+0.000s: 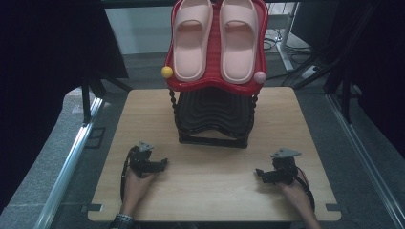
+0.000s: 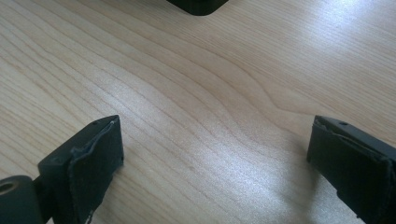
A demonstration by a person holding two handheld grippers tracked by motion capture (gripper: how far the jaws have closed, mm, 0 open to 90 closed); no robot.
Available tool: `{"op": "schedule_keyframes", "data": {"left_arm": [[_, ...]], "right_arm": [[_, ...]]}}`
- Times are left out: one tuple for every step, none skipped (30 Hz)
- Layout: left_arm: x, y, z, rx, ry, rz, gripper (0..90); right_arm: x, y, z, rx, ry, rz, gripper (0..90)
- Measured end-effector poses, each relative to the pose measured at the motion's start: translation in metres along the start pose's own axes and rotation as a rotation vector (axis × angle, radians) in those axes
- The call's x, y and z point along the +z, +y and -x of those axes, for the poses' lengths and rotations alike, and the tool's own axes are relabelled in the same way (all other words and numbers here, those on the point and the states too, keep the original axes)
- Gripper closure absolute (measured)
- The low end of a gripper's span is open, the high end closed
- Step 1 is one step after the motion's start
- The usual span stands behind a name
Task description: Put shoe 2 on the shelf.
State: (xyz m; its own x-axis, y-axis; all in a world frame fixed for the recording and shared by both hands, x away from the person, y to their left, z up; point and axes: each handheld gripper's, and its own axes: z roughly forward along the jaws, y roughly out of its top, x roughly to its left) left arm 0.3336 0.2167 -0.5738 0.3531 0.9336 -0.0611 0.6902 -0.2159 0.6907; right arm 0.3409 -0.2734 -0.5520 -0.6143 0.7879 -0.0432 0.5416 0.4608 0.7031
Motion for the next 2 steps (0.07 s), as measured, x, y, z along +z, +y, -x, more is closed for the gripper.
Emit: {"op": "schedule_keyframes", "data": {"left_arm": [[0.0, 0.0001, 0.0, -0.001, 0.001, 0.0, 4.7], [-0.0001, 0.0, 0.0001, -0.001, 0.001, 0.0, 4.6]], "right_arm": [[-0.0001, -0.0004, -0.0001, 0.0, -0.001, 0.001, 3.6], [-0.0001, -0.0002, -0.0002, 0.002, -0.001, 0.001, 3.6]]}}
